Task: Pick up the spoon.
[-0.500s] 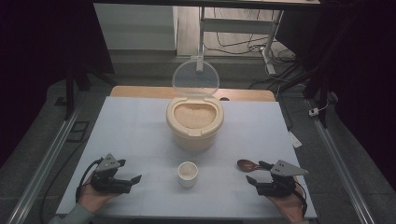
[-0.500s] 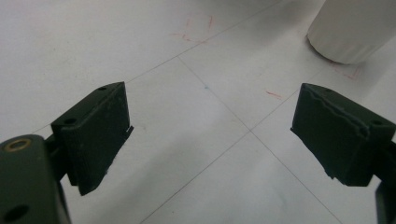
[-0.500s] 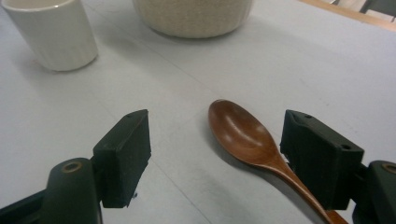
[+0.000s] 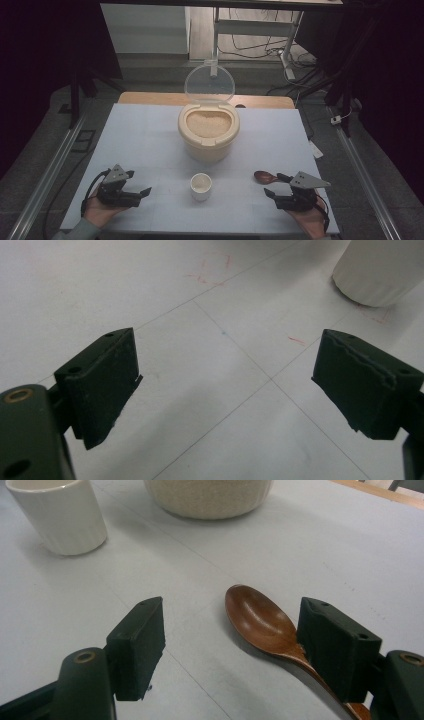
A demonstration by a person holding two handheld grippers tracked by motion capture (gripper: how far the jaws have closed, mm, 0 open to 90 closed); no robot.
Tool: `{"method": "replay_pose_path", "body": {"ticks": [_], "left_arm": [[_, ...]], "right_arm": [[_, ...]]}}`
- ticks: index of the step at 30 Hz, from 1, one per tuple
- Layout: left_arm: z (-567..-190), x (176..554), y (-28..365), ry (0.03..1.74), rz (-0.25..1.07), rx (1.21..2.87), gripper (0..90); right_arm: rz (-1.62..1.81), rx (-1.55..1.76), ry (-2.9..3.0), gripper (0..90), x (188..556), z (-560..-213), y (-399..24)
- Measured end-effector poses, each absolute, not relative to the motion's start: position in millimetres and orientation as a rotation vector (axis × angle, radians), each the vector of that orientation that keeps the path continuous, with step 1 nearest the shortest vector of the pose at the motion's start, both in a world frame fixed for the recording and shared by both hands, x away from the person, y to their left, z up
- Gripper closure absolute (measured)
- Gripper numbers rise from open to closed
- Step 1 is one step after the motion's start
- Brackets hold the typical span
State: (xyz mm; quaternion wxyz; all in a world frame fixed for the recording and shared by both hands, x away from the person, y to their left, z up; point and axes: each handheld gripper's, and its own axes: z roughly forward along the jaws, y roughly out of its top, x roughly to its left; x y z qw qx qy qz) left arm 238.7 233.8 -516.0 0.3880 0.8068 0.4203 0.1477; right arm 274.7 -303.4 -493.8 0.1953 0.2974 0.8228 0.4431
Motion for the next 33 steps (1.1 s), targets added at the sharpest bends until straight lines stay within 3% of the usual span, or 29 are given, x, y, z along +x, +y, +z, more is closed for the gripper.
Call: {"method": "replay_pose_path", "body": {"ticks": [33], "left_arm": [[-517, 242, 232, 1.06, 0.362, 2.08, 10.4]], "right_arm": [[1.0, 0.848, 2.456, 31.0, 309, -427, -329]]}}
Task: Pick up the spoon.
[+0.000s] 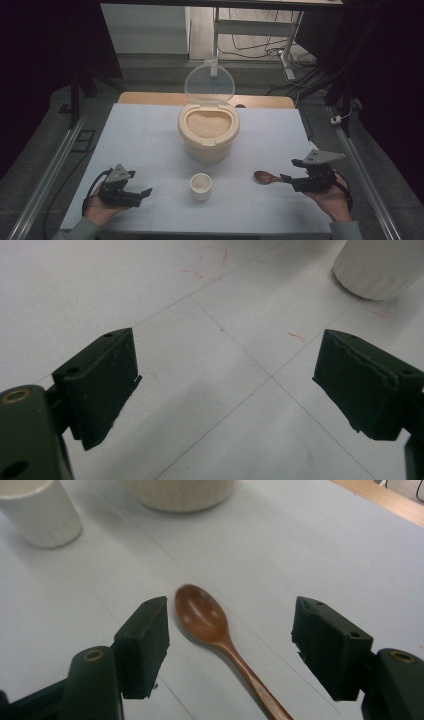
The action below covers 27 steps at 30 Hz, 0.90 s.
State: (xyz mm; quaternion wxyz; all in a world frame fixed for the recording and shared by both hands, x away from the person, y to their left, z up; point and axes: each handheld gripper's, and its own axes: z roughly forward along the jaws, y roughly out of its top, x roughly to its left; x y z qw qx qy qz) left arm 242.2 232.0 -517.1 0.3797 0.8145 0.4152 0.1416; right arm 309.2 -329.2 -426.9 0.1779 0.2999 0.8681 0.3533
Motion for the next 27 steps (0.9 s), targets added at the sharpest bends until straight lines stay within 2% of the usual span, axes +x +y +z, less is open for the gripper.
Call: {"method": "replay_pose_path", "body": {"ticks": [15, 27], "left_arm": [[-519, 243, 230, 1.058, 0.346, 2.1, 10.2], [-521, 244, 229, 1.055, 0.338, 2.11, 10.2]], "right_arm": [[0.765, 0.853, 2.617, 32.5, 333, -435, -336], [0.555, 0.791, 2.726, 35.4, 348, -456, -339]]}}
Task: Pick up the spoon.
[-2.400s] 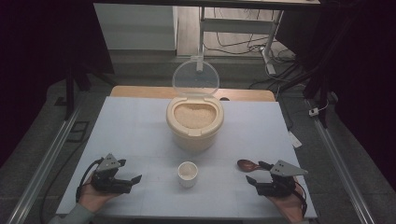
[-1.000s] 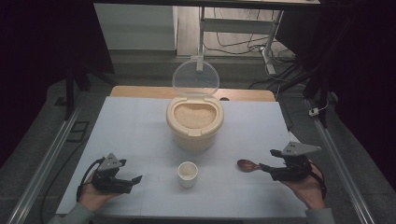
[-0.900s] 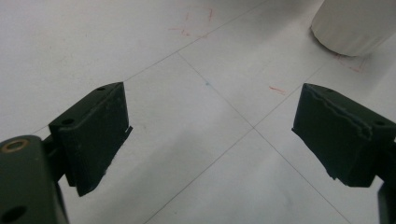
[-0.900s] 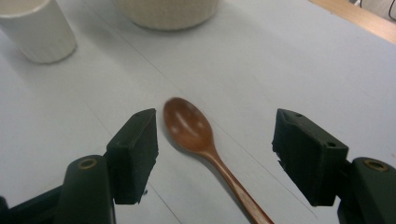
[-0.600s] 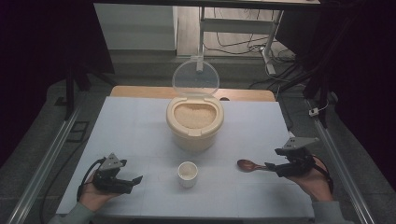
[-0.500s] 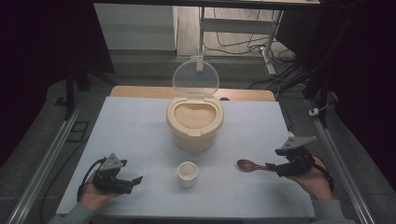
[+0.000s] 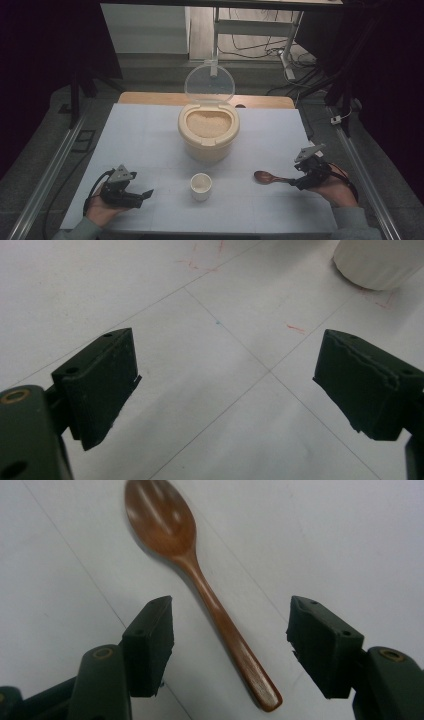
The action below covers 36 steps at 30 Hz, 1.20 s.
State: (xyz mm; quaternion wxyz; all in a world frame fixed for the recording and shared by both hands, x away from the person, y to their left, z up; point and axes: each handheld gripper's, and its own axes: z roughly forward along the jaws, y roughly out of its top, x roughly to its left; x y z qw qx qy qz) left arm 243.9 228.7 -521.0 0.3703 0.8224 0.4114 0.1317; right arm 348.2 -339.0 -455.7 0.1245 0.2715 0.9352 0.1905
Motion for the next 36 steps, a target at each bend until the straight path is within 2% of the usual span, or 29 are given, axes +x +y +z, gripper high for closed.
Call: {"method": "replay_pose_path", "body": {"ticks": [11, 36], "left_arm": [[-522, 244, 228, 1.058, 0.335, 2.112, 9.8], [-523, 245, 227, 1.051, 0.337, 2.123, 9.8]], "right_arm": [[0.484, 0.808, 2.787, 39.3, 359, -476, -343], [0.419, 0.74, 2.921, 65.0, 374, -487, -339]]}}
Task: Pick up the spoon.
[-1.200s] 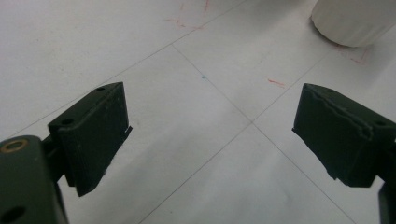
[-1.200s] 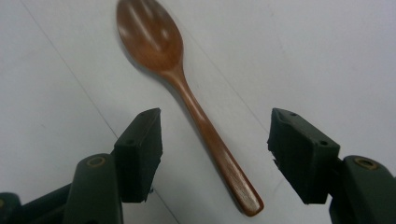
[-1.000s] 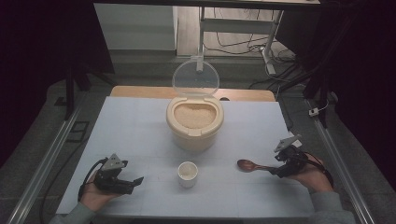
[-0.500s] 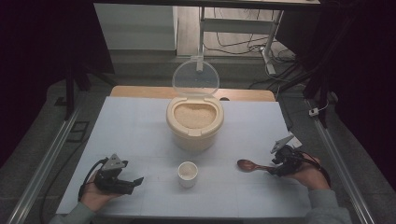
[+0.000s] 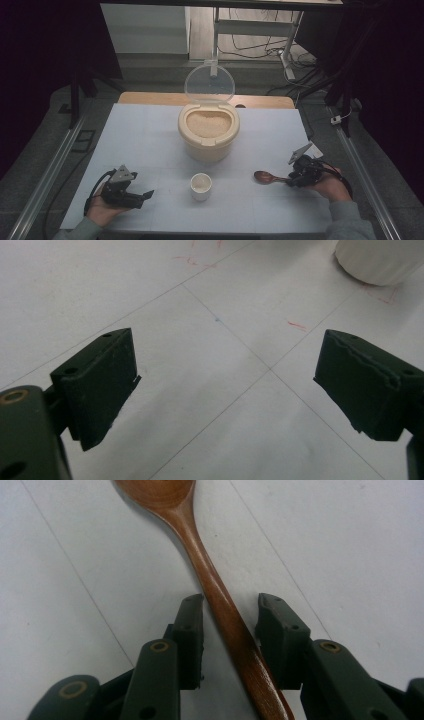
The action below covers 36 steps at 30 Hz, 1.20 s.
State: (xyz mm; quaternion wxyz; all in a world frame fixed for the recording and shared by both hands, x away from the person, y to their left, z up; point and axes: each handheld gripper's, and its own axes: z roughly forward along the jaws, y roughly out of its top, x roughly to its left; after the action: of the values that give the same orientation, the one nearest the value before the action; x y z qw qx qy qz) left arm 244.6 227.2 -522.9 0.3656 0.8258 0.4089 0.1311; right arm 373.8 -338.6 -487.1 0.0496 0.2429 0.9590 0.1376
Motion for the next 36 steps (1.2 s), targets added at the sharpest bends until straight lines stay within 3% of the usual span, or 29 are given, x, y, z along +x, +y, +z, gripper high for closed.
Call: {"method": "replay_pose_path", "body": {"ticks": [8, 19, 36], "left_arm": [[-523, 244, 228, 1.05, 0.341, 2.125, 9.8], [-523, 245, 227, 1.052, 0.341, 2.128, 9.7], [-522, 245, 228, 1.052, 0.341, 2.122, 9.7]], "right_arm": [[0.344, 0.558, 2.98, 78.9, 374, -486, -330], [0.37, 0.538, 2.931, 79.9, 366, -484, -329], [0.78, 0.587, 2.77, 80.2, 330, -450, -321]]}}
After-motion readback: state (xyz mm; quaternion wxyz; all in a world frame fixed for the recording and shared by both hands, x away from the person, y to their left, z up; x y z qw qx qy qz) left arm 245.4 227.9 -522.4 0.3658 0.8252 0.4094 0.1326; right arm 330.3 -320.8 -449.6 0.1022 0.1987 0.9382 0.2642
